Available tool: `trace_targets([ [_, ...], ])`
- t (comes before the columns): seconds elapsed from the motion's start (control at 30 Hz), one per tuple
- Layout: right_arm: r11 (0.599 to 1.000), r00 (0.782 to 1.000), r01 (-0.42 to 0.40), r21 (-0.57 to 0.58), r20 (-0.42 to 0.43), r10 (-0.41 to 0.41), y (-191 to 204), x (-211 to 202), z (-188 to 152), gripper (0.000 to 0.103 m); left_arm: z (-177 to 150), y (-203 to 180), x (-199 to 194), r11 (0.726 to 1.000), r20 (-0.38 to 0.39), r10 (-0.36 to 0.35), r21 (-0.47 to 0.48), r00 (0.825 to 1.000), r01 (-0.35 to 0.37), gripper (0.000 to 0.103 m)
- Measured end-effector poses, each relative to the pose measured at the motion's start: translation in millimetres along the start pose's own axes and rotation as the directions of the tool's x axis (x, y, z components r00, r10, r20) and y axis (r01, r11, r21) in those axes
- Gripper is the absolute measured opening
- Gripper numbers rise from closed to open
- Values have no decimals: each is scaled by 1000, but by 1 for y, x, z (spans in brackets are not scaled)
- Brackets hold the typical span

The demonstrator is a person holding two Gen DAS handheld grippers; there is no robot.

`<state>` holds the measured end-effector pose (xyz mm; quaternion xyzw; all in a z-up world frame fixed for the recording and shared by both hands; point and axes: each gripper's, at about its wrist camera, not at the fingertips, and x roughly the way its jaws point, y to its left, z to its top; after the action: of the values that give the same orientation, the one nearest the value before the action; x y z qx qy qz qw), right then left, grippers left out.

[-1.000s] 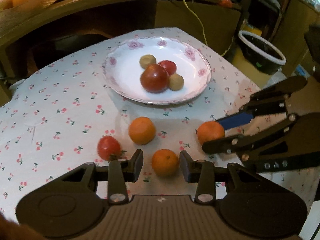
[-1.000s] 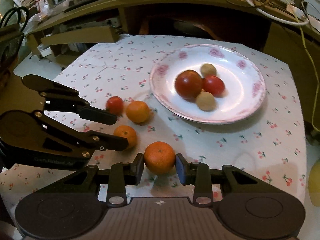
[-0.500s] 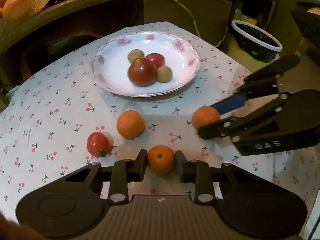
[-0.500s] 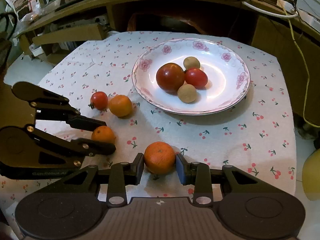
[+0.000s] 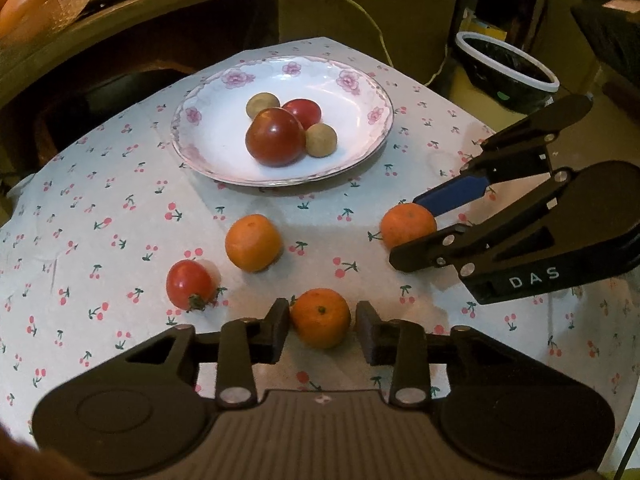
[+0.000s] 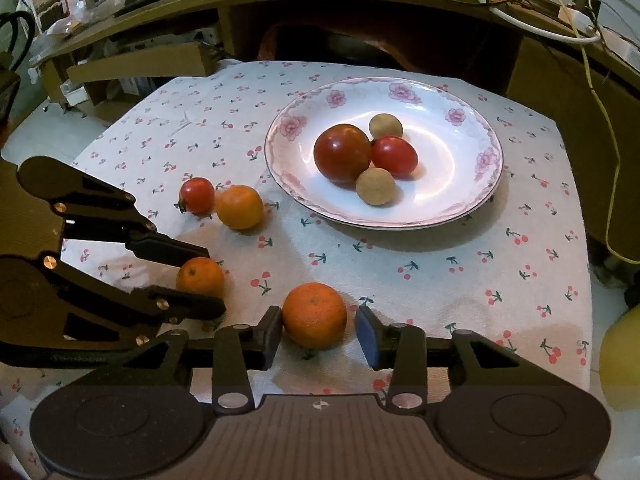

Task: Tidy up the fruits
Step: 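Carry both mandarins onto the white plate and open both tools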

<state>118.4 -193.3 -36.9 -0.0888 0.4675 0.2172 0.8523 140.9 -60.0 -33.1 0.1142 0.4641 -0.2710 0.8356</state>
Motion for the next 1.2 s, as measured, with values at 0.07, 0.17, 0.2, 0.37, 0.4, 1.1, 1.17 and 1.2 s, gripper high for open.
trace_targets([
  [0.07, 1000, 1000, 0, -2, 1, 0, 0, 0, 0, 42, -1, -1, 0, 1000, -1, 3, 6, 1000, -3, 45],
  [0.17, 1000, 1000, 1, -6, 3, -1, 0, 0, 0, 42, -1, -2, 0, 1000, 2, 9, 11, 1000, -9, 45],
  [0.2, 1000, 1000, 1, -7, 2, -1, 1, 0, 0, 42, -1, -2, 0, 1000, 2, 15, 15, 1000, -16, 45],
  [0.37, 1000, 1000, -4, -11, -4, 4, 2, 0, 0, 35, 1, -3, -3, 999, 1, 29, 12, 1000, -29, 35],
  [0.4, 1000, 1000, 1, -12, -6, -1, 3, 0, 1, 35, 1, -4, -4, 999, 4, 32, 14, 999, -32, 35],
  [1.1, 999, 990, 45, 29, 129, -48, -5, -20, 32, 34, 51, 13, -16, 993, 139, 115, -35, 983, -112, 35],
  [1.17, 998, 988, 54, 39, 144, -59, -8, -21, 36, 34, 55, 13, -13, 992, 146, 129, -36, 981, -125, 35],
  [1.2, 997, 987, 61, 44, 149, -67, -9, -21, 38, 34, 58, 15, -11, 991, 146, 134, -40, 980, -129, 35],
])
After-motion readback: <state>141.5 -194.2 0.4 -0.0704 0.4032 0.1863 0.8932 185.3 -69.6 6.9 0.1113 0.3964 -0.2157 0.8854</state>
